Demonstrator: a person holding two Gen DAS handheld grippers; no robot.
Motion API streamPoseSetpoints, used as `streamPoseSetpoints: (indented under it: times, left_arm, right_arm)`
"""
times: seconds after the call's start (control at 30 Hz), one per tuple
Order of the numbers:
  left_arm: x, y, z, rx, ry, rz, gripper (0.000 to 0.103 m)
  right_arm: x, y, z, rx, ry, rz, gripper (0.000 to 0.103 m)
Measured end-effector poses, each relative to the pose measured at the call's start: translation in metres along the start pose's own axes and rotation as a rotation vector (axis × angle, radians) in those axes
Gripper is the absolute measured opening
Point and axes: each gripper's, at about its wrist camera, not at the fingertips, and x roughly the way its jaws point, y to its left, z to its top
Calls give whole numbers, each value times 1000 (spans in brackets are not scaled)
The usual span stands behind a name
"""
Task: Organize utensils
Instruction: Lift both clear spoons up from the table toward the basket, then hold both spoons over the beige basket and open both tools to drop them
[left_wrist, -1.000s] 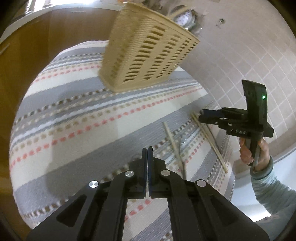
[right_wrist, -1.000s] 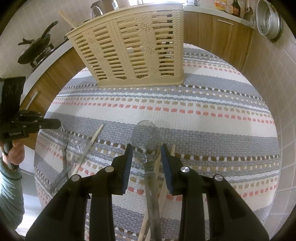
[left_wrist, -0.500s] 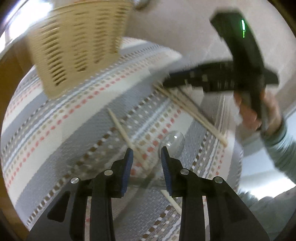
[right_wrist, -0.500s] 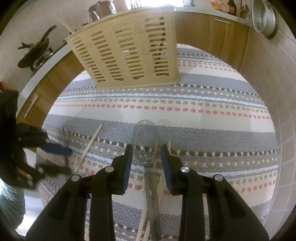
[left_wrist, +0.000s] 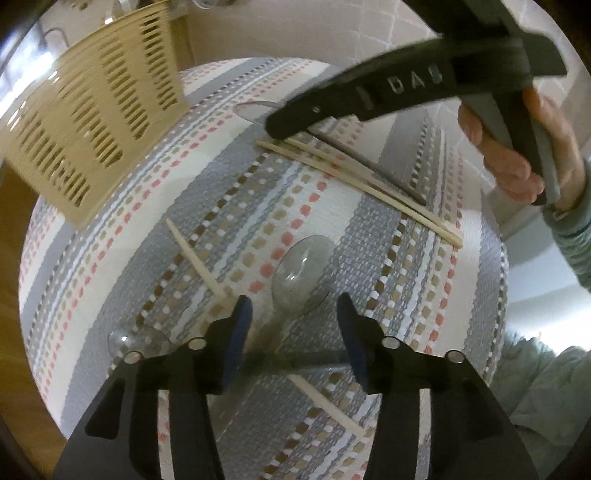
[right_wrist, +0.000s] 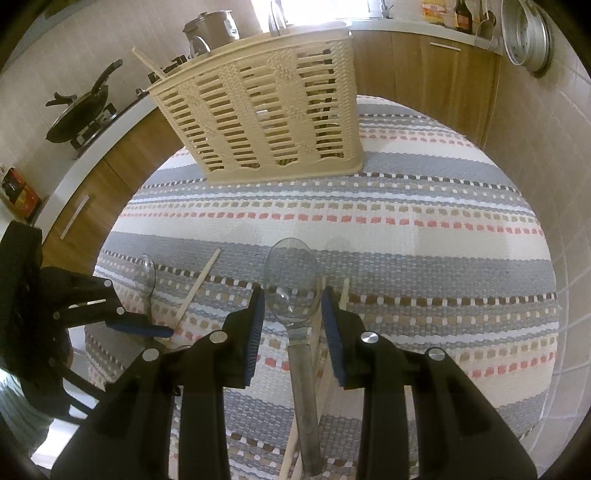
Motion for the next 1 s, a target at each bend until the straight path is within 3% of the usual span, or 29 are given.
streamPoseSetpoints:
  times: [0.1, 0.17, 0.33, 0.5, 0.67, 0.83, 1.0]
  left_arm:
    - [9, -10, 11, 10, 26, 40, 49]
    - [8, -12, 15, 2, 5, 69, 33]
    - [1, 5, 13, -120, -97, 23, 30]
    - [-34, 36, 1, -291, -305, -18, 29]
    - [-90, 63, -5, -396, -524, -24, 28]
    - [-137, 85, -1, -480, -766, -88, 28]
    - [-170, 102, 1, -505, -921, -83, 28]
  right_arm:
    - [-5, -8, -1, 19, -15, 0, 29]
    - [-11, -16, -3, 38, -26, 2, 29]
    - [-21, -26, -4, 64, -51, -2, 29]
    - [-32, -25, -1, 60, -90, 7, 29]
    - [-48, -13, 9, 34, -177, 45, 29]
    - [-69, 8, 26, -22, -310, 65, 29]
    - [-78, 19, 42, -39, -395, 68, 29]
